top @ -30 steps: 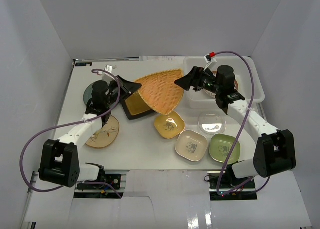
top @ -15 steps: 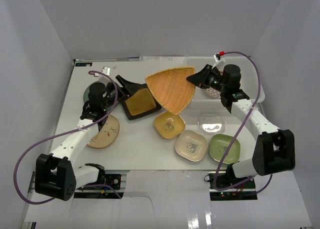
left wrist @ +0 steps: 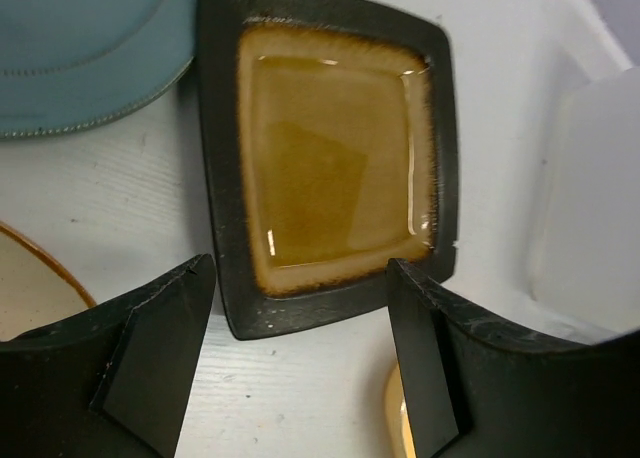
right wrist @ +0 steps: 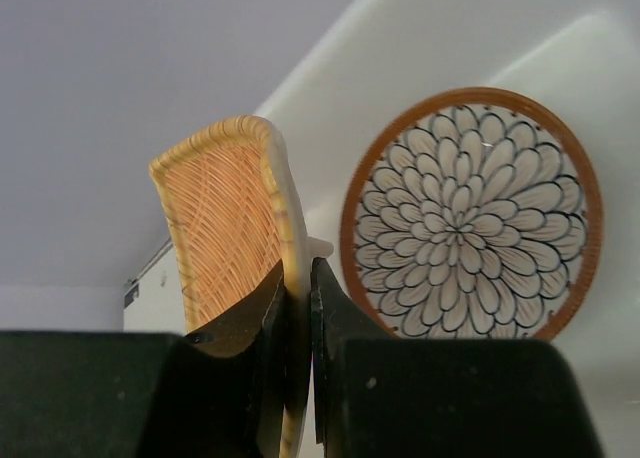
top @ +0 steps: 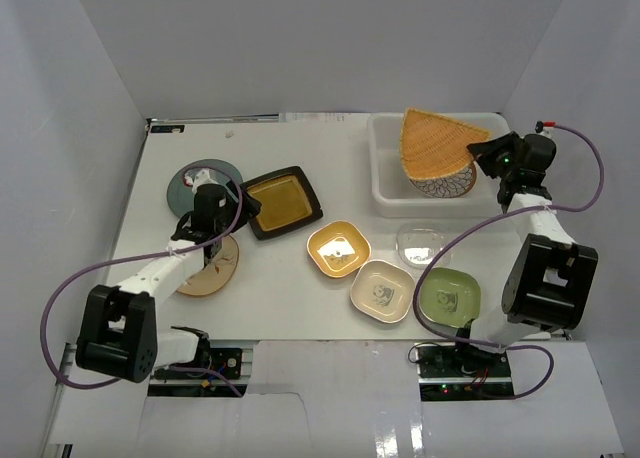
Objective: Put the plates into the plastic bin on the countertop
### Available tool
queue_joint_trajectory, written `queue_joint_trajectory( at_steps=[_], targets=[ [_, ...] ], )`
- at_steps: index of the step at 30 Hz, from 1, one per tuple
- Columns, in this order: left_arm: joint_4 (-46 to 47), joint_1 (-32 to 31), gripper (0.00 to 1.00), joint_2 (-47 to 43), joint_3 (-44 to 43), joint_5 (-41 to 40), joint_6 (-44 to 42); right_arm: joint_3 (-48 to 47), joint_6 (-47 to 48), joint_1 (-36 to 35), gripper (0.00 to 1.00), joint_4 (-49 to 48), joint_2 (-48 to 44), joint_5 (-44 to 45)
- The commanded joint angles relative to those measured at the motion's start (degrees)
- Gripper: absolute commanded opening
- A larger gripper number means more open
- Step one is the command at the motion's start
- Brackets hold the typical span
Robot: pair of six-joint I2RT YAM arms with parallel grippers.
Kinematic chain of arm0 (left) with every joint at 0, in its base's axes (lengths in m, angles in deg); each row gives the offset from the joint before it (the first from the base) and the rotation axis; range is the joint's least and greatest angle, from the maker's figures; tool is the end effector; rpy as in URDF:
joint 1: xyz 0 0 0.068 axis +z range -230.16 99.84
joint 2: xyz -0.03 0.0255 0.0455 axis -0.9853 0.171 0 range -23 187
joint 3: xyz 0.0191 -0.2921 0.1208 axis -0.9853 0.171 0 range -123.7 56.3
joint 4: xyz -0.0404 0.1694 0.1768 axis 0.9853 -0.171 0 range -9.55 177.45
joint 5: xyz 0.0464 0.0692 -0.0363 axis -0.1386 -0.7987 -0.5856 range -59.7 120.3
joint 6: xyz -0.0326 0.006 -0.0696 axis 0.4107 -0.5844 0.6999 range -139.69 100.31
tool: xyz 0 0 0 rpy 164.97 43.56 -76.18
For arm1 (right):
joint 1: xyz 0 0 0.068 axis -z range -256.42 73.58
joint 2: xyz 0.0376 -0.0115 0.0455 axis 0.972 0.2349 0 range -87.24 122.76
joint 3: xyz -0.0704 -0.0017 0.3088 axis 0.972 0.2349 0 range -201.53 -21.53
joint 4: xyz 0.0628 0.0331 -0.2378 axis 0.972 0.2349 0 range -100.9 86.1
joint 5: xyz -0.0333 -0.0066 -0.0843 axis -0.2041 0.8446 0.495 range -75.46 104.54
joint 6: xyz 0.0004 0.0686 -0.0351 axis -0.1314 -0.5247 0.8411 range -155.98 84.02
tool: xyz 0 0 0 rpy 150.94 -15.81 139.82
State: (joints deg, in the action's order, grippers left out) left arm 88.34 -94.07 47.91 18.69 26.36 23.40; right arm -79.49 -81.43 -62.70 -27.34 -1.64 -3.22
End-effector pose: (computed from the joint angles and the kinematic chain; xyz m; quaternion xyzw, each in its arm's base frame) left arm 0.2558 -0.0586 0.2542 -0.2366 0.8435 -0.2031 0.4374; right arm 0.3567 -0.0665 0.3414 0.2917 0.7123 0.2862 0.5706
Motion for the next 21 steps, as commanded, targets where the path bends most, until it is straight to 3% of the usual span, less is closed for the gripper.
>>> queue_joint_trajectory(
  at_steps=[1, 7, 10, 11, 13, 14, 15, 21],
  targets=[
    [4.03, 0.55, 0.80, 2.46, 0.60, -1.94, 0.33, -1.72, -2.02, -0.27, 0.08, -1.58, 2.89, 4.65],
    [8.59, 1.25, 0.79, 9.41, 0.96, -0.28, 0.85, -2.87, 1.68, -0.27, 0.13, 1.77, 7.03, 8.26],
    [11.32, 1.43, 0.79, 12.57, 0.34, 1.83, 0.50, -1.81, 2.21, -0.27, 0.32, 1.68, 7.21, 9.49],
    [11.68, 1.43, 0.79, 13.28, 0.08, 2.10, 0.59, -1.90, 2.30, -0.27, 0.50, 2.03, 7.21, 9.58],
    [12.47, 1.61, 0.79, 15.65, -0.62, 2.98, 0.68, -2.51, 2.30, -0.27, 0.74, 4.04, 6.60, 11.76],
    [12.56, 1.61, 0.78, 16.27, -0.80, 3.24, 0.77, -3.21, 2.30, -0.27, 1.00, 5.79, 6.07, 13.17],
    [12.56, 1.69, 0.77, 17.32, -0.89, 3.33, 1.11, -3.13, 2.30, -0.27, 0.90, 7.47, 4.50, 15.36],
    [17.12, 2.22, 0.72, 20.31, 1.13, 3.85, 2.87, 2.49, 1.86, -0.27, 0.90, 4.32, -4.20, 18.29]
  ],
)
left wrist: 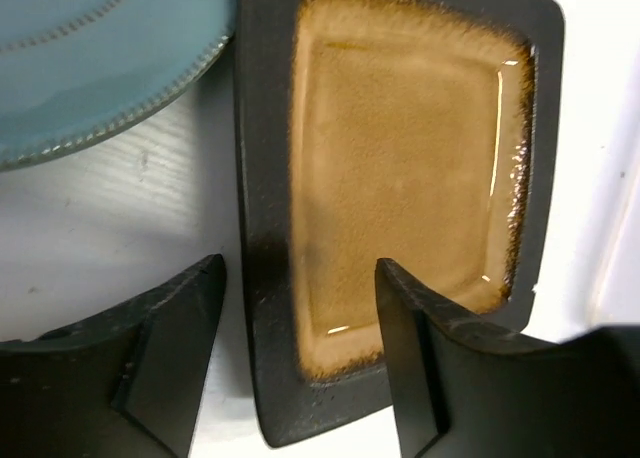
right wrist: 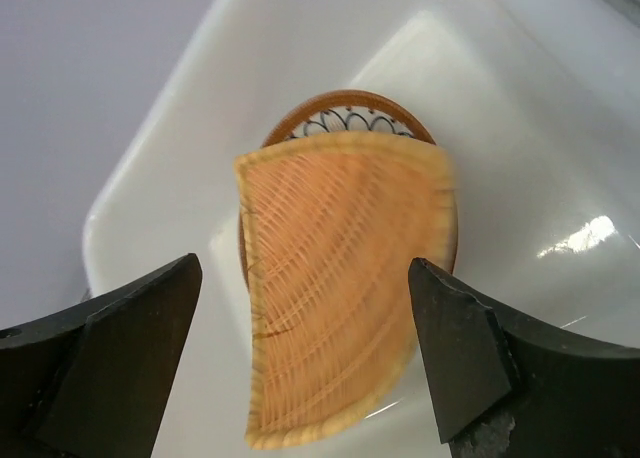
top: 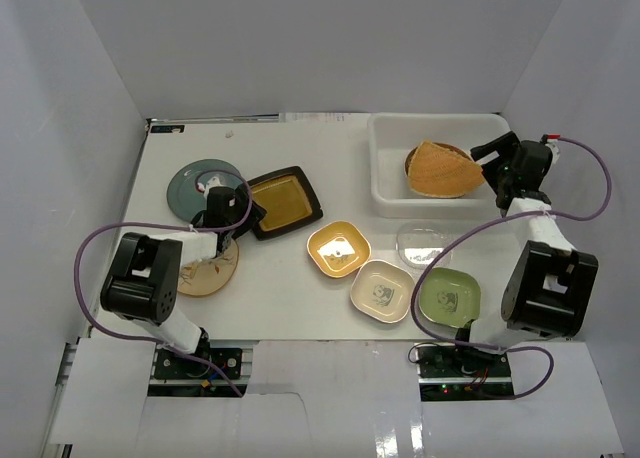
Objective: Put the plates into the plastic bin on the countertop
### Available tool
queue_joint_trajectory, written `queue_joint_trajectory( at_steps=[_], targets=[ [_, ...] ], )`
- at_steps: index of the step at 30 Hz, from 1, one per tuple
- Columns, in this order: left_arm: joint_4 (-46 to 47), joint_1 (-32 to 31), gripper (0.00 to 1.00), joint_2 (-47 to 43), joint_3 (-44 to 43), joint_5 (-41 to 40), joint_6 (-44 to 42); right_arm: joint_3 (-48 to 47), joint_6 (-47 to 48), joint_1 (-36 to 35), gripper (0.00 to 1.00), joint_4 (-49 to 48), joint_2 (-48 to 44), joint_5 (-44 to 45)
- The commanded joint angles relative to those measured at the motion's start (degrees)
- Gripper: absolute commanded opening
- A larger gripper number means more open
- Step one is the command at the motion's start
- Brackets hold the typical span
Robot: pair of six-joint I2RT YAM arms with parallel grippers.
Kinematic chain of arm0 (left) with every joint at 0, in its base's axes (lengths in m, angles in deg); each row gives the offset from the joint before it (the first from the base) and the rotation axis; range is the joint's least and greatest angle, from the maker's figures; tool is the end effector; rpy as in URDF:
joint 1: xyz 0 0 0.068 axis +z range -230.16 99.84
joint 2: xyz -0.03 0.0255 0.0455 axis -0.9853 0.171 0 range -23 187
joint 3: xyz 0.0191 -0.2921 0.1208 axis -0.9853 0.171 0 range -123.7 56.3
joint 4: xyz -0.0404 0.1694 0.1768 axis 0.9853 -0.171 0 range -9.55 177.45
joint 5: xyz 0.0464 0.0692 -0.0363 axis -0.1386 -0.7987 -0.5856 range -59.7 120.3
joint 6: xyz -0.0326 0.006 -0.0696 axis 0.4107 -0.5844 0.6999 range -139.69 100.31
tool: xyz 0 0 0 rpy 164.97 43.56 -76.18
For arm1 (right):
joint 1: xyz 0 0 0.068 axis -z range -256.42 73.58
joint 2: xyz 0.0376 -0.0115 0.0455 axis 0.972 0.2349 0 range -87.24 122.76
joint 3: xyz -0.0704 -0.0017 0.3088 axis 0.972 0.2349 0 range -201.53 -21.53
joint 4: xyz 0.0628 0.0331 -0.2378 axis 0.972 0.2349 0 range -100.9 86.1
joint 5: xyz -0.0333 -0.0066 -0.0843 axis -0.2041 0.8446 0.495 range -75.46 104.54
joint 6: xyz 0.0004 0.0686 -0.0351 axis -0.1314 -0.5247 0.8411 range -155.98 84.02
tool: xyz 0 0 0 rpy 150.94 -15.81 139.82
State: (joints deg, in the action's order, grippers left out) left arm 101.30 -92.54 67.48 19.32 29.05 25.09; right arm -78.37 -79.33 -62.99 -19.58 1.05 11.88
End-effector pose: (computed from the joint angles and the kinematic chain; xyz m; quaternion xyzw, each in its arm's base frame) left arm 0.3085 -0.0662 0.1836 -0.2569 0.8678 -0.1947 0.3782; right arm 0.3582 -0.0824 0.2994 0.3845 0.7385 0.1616 0.5297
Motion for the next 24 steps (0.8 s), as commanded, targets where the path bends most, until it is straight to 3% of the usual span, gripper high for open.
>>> queue_joint_trajectory(
  at_steps=[1, 7, 10, 15, 19, 24],
  targets=[
    [6.17, 0.69, 0.70, 2.06, 0.76, 3.00, 1.54, 1.73, -0.15, 0.02, 0.90, -3.70, -7.69, 0.49],
    [12.43, 1.13, 0.55, 5.50, 2.34, 3.37, 3.30, 5.07, -1.73, 0.02, 0.90, -3.88, -12.70, -8.49],
    [15.84, 1.48, 0.38, 6.38, 4.53, 3.37, 4.71, 7.87, -2.78, 0.02, 0.90, -4.66, -15.68, -11.75],
    [19.81, 1.57, 0.01, 5.86, 7.08, 3.89, 6.03, 14.91, -3.14, -1.30, 0.90, -8.28, -23.41, -13.95],
    [21.13, 1.57, 0.00, 3.23, 8.84, 5.56, 6.64, 18.60, -2.18, -3.40, 0.91, -9.59, -27.38, -15.97],
    [22.80, 1.66, 0.00, -6.00, 11.57, 7.14, 8.31, 16.07, 6.77, -14.29, 0.93, -8.99, -27.21, -22.04]
  ],
)
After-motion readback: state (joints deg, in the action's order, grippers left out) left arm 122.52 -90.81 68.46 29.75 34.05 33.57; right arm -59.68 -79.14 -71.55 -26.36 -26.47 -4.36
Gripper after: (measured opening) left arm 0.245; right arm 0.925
